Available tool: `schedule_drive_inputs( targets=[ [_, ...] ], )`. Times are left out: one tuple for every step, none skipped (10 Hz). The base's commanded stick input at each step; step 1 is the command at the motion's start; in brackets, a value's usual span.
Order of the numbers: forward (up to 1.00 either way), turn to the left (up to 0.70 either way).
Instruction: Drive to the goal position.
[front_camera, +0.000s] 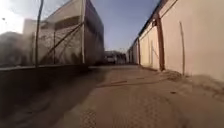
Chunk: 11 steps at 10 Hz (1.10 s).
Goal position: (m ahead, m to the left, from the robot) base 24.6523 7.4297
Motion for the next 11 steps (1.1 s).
schedule_drive_inputs(
  targets=[
    [1.00, -0.25],
    [1.00, -0.04],
    [1.00, 0.00],
    [1.00, 0.00],
    [1.00, 0.00],
    [1.00, 0.00],
    [1.00, 0.00],
    [1.00, 0.00],
    [1.00, 0.00],
    [1.00, 0.00],
    [1.00, 0.00]
  ],
)
